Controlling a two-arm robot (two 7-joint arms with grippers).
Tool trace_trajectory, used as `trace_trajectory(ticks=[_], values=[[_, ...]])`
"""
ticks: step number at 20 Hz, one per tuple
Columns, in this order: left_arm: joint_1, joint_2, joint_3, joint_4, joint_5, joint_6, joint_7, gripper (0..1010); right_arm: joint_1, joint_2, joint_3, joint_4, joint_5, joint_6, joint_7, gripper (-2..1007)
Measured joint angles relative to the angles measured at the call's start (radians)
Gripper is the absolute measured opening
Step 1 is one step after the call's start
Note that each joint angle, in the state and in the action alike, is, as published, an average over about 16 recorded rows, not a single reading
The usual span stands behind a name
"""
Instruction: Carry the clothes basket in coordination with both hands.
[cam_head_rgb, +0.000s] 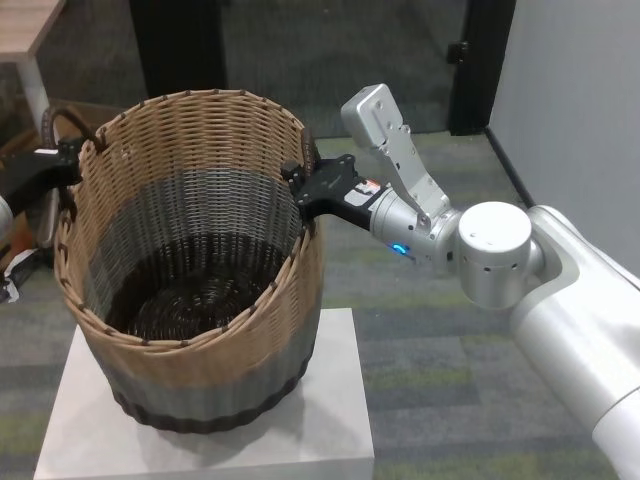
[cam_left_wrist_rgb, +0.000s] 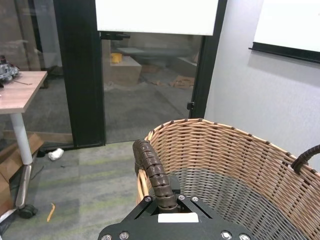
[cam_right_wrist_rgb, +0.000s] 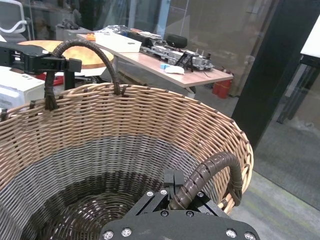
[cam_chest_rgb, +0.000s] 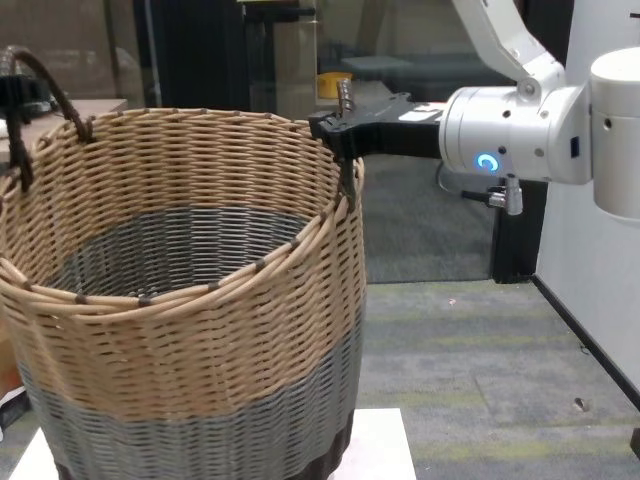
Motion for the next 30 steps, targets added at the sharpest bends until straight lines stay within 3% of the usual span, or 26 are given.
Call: trace_trajectory(ticks=[7, 12, 25, 30], values=[[-0.012, -0.019, -0.002, 0.045, 0.018, -0.048, -0.017, 0, -0.001, -0.008, 0.007, 0.018, -0.023, -0.01, -0.011, 11], [-0.019, -0.036, -0.008, 0.078, 0.026, -0.064, -0.021, 0, 0.003, -0.012, 0.011, 0.033, -0.034, -0.013, -0.011, 11], [-0.014, -0.058, -0.016, 0.112, 0.031, -0.003, -0.003, 0, 0.02, -0.026, 0.013, 0.075, -0.047, -0.001, 0.017, 11], [-0.016, -0.059, -0.014, 0.124, 0.044, 0.005, 0.002, 0, 0.028, -0.033, 0.01, 0.094, -0.048, 0.003, 0.028, 11]])
